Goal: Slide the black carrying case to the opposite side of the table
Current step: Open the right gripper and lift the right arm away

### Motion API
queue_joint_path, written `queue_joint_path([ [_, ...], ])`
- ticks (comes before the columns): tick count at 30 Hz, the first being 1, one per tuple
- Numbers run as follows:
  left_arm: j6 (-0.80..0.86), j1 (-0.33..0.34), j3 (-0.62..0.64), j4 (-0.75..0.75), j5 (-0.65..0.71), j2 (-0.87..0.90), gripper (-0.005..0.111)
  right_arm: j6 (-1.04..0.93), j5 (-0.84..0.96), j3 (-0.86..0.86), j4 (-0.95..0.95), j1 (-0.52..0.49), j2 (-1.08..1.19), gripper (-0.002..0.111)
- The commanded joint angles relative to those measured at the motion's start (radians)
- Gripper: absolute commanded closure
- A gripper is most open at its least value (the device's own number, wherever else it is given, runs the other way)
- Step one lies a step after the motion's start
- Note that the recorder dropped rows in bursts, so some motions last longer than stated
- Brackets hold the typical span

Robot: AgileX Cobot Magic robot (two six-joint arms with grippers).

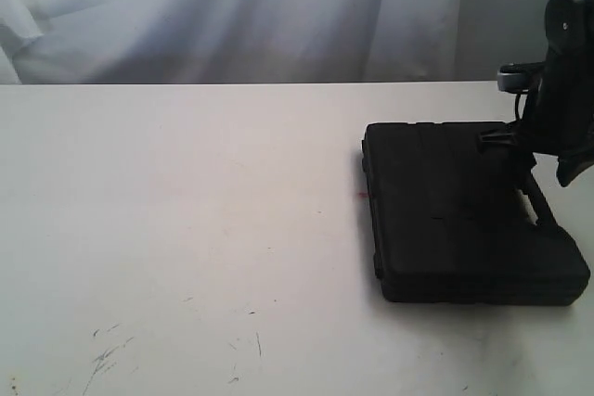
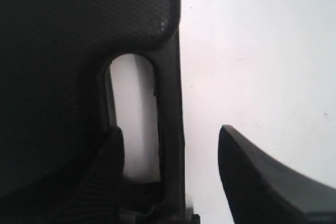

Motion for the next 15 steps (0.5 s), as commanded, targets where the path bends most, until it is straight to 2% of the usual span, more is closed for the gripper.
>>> queue_joint_path([
  [1, -0.002, -0.007, 0.004, 0.004, -0.010, -0.005, 0.107, 0.039, 0.017, 0.001, 0.011, -0.009, -0.079, 0.057],
  [5, -0.002, -0.007, 0.004, 0.004, -0.010, -0.005, 0.107, 0.095, 0.038, 0.001, 0.038, -0.009, -0.147, 0.061],
  [7, -0.002, -0.007, 0.004, 0.004, -0.010, -0.005, 0.107, 0.110, 0.048, 0.001, 0.053, -0.009, -0.191, 0.071],
  [12, -0.002, -0.007, 0.004, 0.004, -0.010, -0.005, 0.107, 0.031, 0.036, 0.001, 0.182, 0.017, -0.339, 0.108],
  [15, -0.002, -0.007, 0.004, 0.004, -0.010, -0.005, 0.107, 0.016, 0.004, 0.001, 0.199, 0.055, -0.419, 0.108],
])
